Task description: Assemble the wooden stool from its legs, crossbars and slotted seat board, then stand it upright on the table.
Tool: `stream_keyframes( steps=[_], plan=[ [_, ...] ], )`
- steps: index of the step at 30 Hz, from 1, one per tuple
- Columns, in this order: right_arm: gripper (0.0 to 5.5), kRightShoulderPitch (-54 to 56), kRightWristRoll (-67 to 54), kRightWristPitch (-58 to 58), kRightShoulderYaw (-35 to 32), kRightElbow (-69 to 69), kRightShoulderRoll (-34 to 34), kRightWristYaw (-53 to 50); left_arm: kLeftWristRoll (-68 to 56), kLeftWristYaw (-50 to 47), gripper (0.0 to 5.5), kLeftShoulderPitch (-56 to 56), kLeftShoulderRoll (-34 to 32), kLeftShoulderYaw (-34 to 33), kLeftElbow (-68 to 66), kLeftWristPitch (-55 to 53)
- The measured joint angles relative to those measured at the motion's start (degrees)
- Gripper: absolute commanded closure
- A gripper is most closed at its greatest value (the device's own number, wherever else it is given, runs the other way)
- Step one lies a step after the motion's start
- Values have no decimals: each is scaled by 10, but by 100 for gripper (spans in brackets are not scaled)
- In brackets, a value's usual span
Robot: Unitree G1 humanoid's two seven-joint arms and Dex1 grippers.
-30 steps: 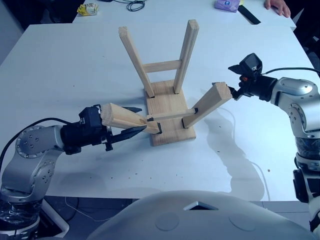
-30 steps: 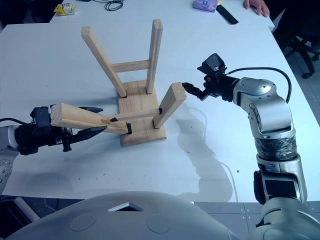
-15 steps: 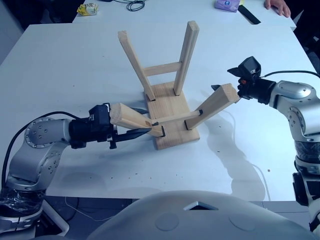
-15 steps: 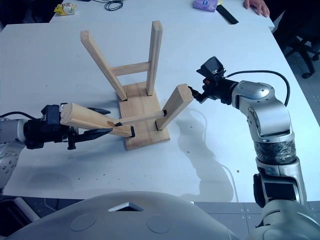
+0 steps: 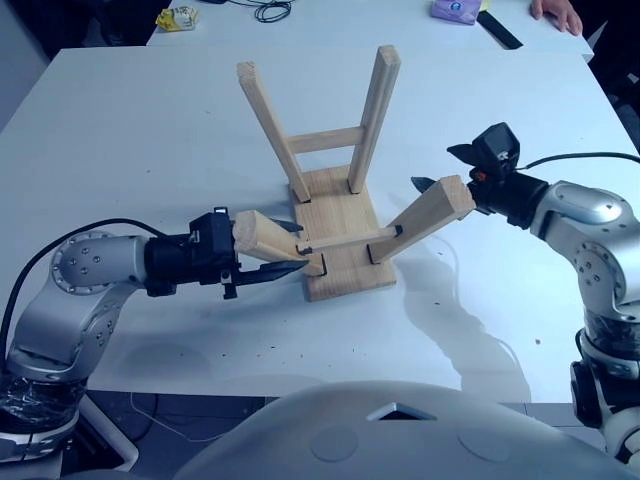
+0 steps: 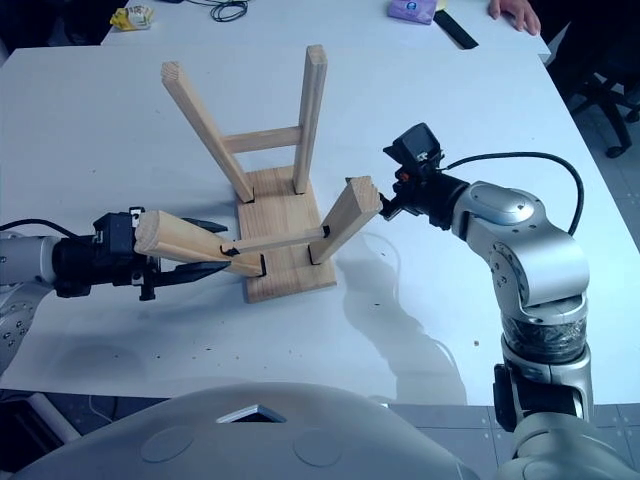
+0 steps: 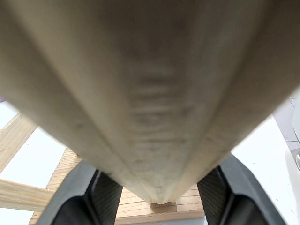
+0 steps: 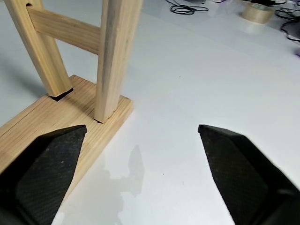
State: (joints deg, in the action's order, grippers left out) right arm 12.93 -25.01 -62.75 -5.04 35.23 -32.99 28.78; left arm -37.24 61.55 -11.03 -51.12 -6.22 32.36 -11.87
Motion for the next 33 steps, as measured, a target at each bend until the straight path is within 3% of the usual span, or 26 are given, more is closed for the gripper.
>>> stream_keyframes(
  steps=[7, 13, 21, 26, 33],
  plan=[
    [110, 26, -23, -48, -33, 41, 29, -53, 0, -7, 345, -10, -5, -5, 9, -4],
    [110, 201, -55, -54, -110, 21, 103, -124, 1, -14, 345, -25, -6, 0, 7, 8],
    [110, 306, -193, -104, -230, 16, 192, -174, 2, -15, 345, 14, -19, 34, -11, 9],
    [172, 259, -120, -46, -138, -22, 143, -178, 2, -29, 345, 65, -17, 65, -52, 9],
    [283, 203, -42, 41, -9, -51, 157, -182, 18, -44, 345, 155, 3, 110, -135, 4]
  ],
)
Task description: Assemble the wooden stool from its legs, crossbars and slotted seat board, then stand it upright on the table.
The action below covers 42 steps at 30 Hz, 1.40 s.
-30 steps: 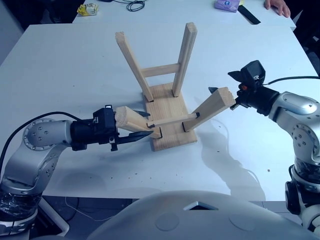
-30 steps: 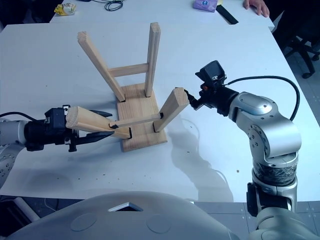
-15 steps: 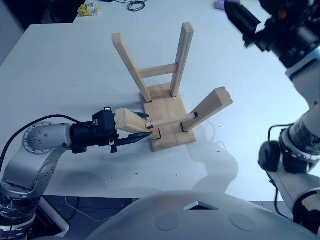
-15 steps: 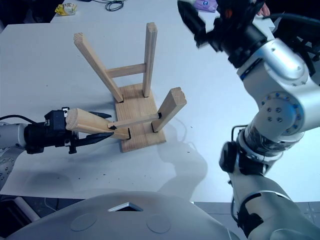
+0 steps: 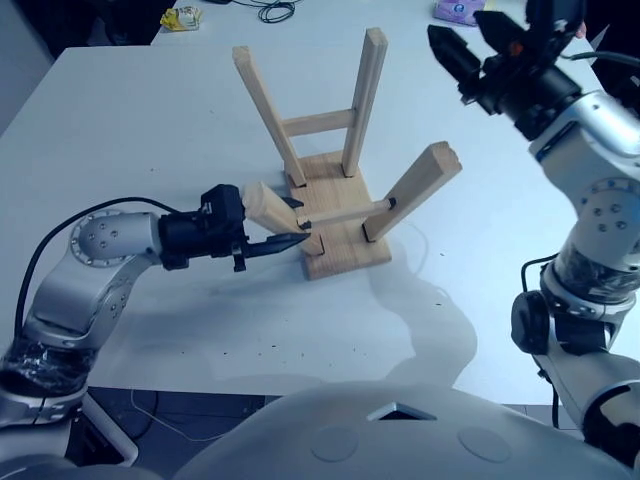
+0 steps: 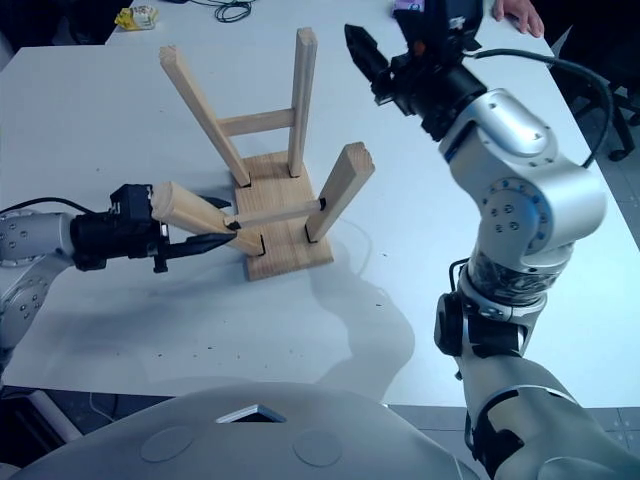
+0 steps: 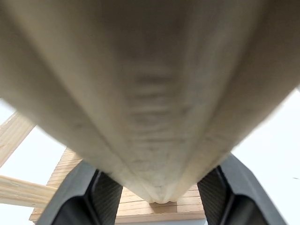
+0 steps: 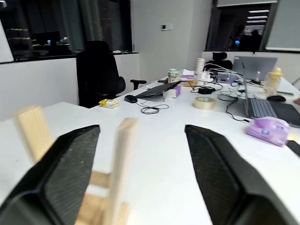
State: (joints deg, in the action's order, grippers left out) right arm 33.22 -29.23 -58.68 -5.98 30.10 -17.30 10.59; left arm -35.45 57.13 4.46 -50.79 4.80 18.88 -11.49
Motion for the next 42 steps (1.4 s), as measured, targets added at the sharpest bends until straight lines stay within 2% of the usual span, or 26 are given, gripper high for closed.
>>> stream_keyframes(
  steps=[7, 14, 16, 18, 21, 25, 33, 38, 42],
  plan=[
    [387, 17, -4, 14, 16, 2, 19, 0, 17, -12, 345, 64, 18, 16, -86, 1],
    [497, 45, -85, -1, 4, 74, 60, -2, 24, -37, 345, 73, 27, 23, -98, 2],
    [524, 11, -82, -5, 38, 99, 48, 3, 29, -43, 345, 79, 31, 28, -99, -3],
    [550, -43, -51, 2, 100, 110, 10, 11, 30, -48, 345, 86, 32, 34, -98, -12],
    [550, -124, 16, 33, 190, 102, -37, 21, 31, -52, 345, 97, 32, 39, -93, -32],
    [550, -150, 56, 68, 231, 94, -24, 14, 32, -52, 345, 110, 34, 47, -93, -45],
    [550, -118, 56, 75, 218, 104, 61, -17, 32, -49, 345, 123, 34, 55, -83, -66],
    [550, -114, 82, 102, 220, 94, 81, -30, 31, -49, 345, 125, 34, 58, -83, -67],
    [550, -114, 67, 122, 192, 84, 131, -42, 31, -49, 345, 125, 34, 58, -84, -67]
  ],
)
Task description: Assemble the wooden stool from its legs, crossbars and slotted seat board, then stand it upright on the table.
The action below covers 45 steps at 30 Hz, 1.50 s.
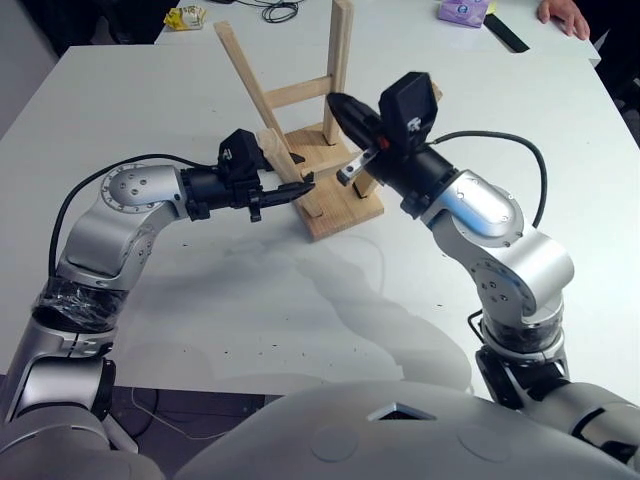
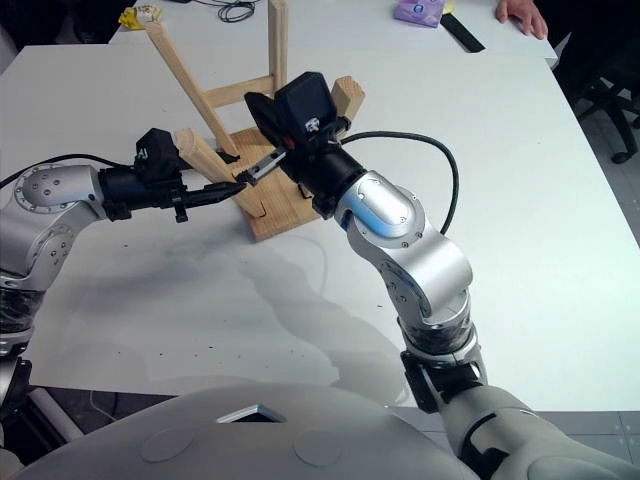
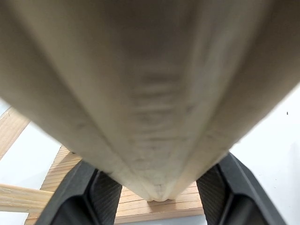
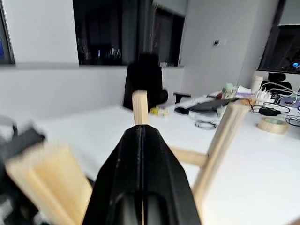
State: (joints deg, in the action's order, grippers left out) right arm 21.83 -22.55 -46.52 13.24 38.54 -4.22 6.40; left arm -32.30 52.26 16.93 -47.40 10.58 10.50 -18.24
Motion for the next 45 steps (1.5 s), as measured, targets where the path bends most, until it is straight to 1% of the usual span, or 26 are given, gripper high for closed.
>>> stream_keyframes(
  steps=[1, 2, 4, 6, 7, 10, 14, 16, 18, 20, 22, 24, 28, 30, 38, 42, 45],
  plan=[
    [550, 0, -2, 8, -8, -9, 12, -1, 0, 0, 345, 0, 0, 0, 0, 0],
    [550, -3, 7, 17, -2, -19, 5, 2, 0, -1, 345, -1, 0, 0, 1, 0],
    [550, -16, 42, 21, 30, -45, -34, 13, 0, -1, 345, -1, 0, 0, 1, 0],
    [550, -45, 89, -2, 87, -84, -94, 20, 0, -1, 345, 0, 0, 2, 1, 0],
    [550, -50, 102, 3, 99, -83, -107, 23, 1, 0, 345, 2, 0, 3, -1, 0],
    [550, -47, 128, 5, 118, -81, -115, 23, 1, 0, 345, 7, 0, 8, -6, 0],
    [550, -47, 117, -9, 105, -71, -91, 27, 1, 3, 345, 13, 0, 11, -9, 0],
    [550, -35, 93, -8, 74, -55, -54, 27, 1, 3, 345, 17, 0, 15, -12, 0],
    [550, 14, 62, 9, 9, -43, 2, 5, 1, 7, 345, 25, 1, 19, -18, 0],
    [550, 63, 43, 23, -42, -35, 41, -17, 1, 11, 345, 32, 1, 23, -23, 0],
    [550, 80, 35, 38, -65, -33, 60, -27, 1, 15, 345, 40, 1, 28, -29, 0],
    [550, 55, 48, 42, -41, -37, 43, -18, 1, 18, 345, 44, 1, 30, -33, 0],
    [550, -31, 113, -19, 80, -90, -71, 10, 1, 21, 345, 49, 1, 33, -37, 0],
    [550, -52, 130, -15, 111, -86, -100, 19, 10, 25, 345, 56, 0, 40, -42, -1],
    [550, -56, 135, -45, 107, -57, -87, 24, 11, 29, 345, 67, 0, 47, -46, -2],
    [550, -50, 125, -46, 82, -52, -63, 24, 11, 29, 345, 68, 0, 47, -46, -2],
    [550, -29, 120, -24, 46, -47, -27, 16, 12, 29, 345, 69, 0, 48, -46, -3]
  ],
)
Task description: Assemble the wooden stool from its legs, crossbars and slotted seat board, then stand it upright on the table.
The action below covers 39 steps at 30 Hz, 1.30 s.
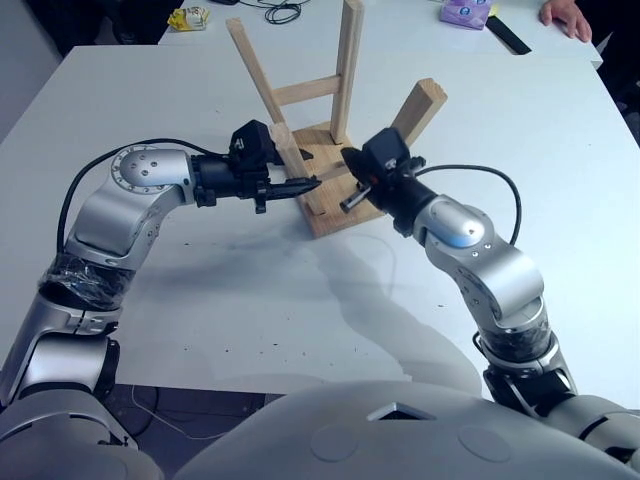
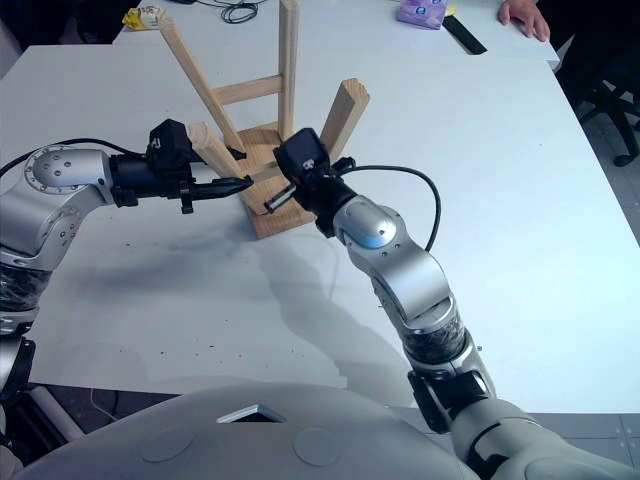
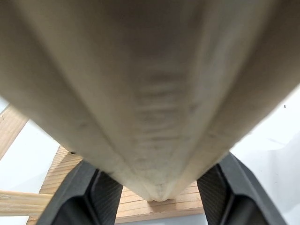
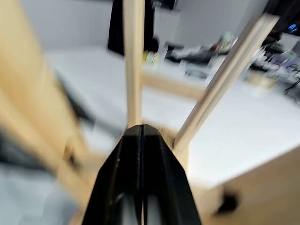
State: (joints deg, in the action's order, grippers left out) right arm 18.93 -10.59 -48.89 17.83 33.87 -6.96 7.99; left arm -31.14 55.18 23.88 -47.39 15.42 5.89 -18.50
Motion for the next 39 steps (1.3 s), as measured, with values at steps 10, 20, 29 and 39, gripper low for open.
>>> stream_keyframes(
  steps=[10, 20, 29, 39],
  plan=[
    [550, -24, 44, 20, 49, -56, -40, 9, 2, 8, 345, 22, 1, 15, -16, -2],
    [550, -29, 66, 33, 65, -56, -41, 9, 6, 32, 345, 64, 9, 36, -57, -2],
    [550, -37, 75, 35, 65, -56, -28, 6, 17, 38, 345, 89, 30, 50, -89, 6],
    [550, -43, 83, 54, 63, -65, -18, 9, 18, 47, 345, 96, 34, 53, -107, 14]
  ],
)
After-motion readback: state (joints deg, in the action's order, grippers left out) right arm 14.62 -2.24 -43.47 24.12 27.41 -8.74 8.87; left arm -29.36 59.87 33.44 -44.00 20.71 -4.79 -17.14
